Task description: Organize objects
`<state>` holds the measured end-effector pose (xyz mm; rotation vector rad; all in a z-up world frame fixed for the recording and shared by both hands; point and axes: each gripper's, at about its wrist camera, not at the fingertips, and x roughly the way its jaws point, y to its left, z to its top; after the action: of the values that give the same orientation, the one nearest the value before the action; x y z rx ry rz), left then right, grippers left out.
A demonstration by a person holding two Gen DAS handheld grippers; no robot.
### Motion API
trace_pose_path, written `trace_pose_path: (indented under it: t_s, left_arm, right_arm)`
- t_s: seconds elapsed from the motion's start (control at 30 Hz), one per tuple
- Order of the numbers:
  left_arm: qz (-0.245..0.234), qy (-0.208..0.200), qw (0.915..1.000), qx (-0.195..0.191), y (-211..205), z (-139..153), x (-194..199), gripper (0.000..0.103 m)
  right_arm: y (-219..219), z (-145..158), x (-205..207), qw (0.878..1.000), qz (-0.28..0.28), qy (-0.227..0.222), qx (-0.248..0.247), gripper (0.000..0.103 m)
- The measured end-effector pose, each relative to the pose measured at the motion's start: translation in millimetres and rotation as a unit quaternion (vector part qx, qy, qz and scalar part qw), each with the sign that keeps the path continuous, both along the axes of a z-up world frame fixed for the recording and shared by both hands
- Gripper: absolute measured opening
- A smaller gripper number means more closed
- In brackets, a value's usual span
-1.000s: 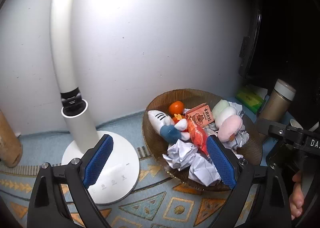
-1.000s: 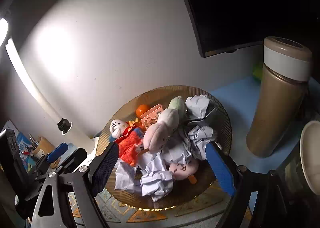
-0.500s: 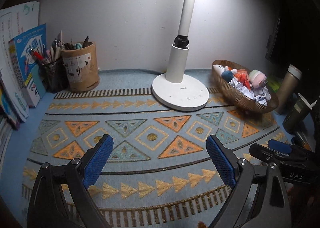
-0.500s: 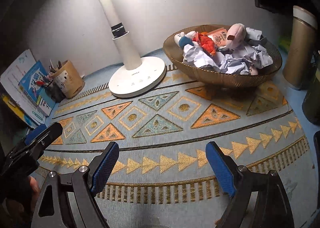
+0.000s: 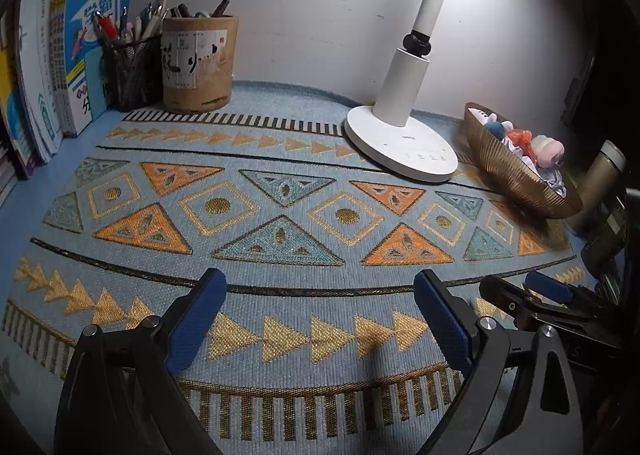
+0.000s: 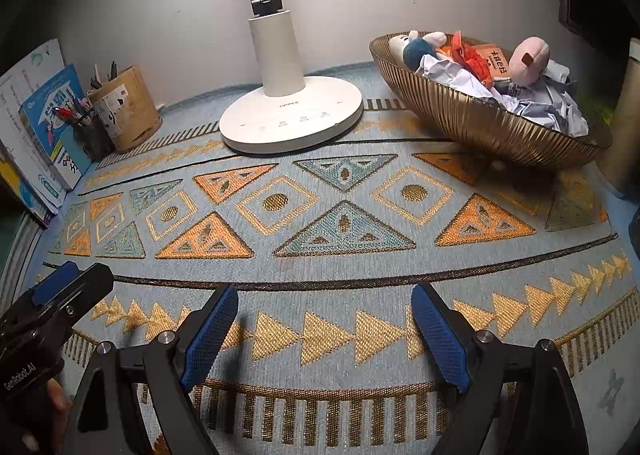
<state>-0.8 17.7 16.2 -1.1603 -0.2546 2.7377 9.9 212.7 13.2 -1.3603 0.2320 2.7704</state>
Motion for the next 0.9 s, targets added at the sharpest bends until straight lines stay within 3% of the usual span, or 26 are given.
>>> trace_pose_path:
  t_s: [0.1,0.23,0.33,0.4,0.57,0.9]
  left_arm:
    - [0.017,-0.027,0.9993,0.018,-8.2,-9.1,-6.7,0.095]
    - [0.015,-0.031,0.9989,0.031,-9.0,-11.9,-9.3,0.097]
    - [0.013,-0.039,0.9992,-0.001,1.5,-12.8,-17.1,0.101]
    - [0.013,-0.048,0.9980,-0.040,11.1,-14.6,-24.7,0.102]
    - [0.014,-0.068,0.9908,-0.116,29.0,-20.0,-41.2,0.103]
    - [0.006,-0.070,0.9910,-0.114,24.6,-23.2,-50.5,0.103]
  right_arm:
    - [-2.6,0.4,-0.7,1.000,-0.003,0.002,0.006,0.089]
    - [-10.9,-1.2,-9.6,0.999,0.011,-0.016,0.026,0.092]
    - [-16.0,-4.6,-24.0,0.997,0.027,-0.031,0.060,0.093]
    - [-13.8,-7.8,-30.7,0.997,0.031,-0.038,0.054,0.103]
    - [-13.3,-8.9,-37.6,0.997,0.034,-0.035,0.056,0.103]
    - [-11.7,-10.8,-53.4,0.997,0.043,-0.016,0.061,0.103]
